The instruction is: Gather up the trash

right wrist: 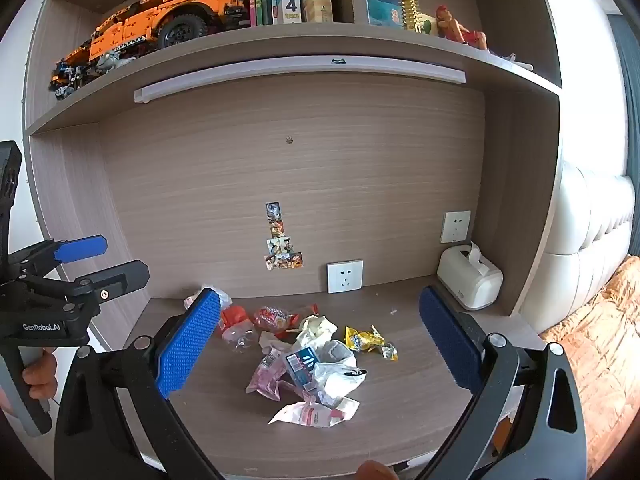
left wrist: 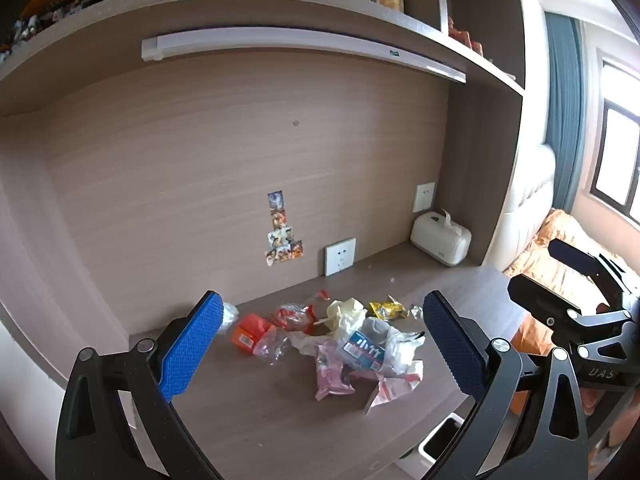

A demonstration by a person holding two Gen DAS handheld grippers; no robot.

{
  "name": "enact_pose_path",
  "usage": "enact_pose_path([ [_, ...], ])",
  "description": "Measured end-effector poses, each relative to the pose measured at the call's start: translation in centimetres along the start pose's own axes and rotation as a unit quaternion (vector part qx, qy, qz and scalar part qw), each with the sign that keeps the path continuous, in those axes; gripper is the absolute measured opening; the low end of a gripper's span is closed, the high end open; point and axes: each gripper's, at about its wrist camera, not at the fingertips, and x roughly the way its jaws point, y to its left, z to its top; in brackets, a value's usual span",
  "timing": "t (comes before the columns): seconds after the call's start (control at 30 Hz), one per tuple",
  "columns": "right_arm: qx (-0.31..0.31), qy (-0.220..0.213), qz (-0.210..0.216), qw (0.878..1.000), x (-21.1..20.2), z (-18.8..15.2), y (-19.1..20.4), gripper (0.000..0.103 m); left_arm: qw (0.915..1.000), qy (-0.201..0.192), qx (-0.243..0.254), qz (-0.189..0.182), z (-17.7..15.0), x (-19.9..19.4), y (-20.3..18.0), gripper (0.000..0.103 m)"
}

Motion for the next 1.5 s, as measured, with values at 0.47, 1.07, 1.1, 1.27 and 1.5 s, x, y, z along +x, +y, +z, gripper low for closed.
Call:
enact_pose_path([
  [0.47, 0.0, 0.001, 0.005, 1.0, 0.1, 0.1, 0.2, 0.099, 0.9999, -0.002, 0.004, -0.01, 0.1, -0.2, -0.1, 0.098],
  [1.07, 0.001, 0.006, 0.004, 1.0, 0.6, -0.2, 0.3, 0.099, 0.9999, -0.005, 0.003, -0.013, 0.0, -0.3, -0.1, 0.098],
  [1.1, 0.0, 0.006, 0.003, 1.0, 0.6, -0.2, 0.3, 0.099, 0.9999, -0.004, 0.003, -0.012, 0.0, -0.3, -0.1, 0.098],
  [1.27, 0.001, 0.009, 0.005, 1.0, 0.9, -0.1, 0.4, 0.099, 0.9999, -0.004, 0.003, -0.012, 0.0, -0.2, 0.0, 0.098],
  [1.5, 0.001, 0.008, 0.007, 1.0, 0.9, -0.1, 0.4, 0.099, 0.9999, -0.003, 0.002, -0.013, 0.0, -0.1, 0.0, 0.098],
])
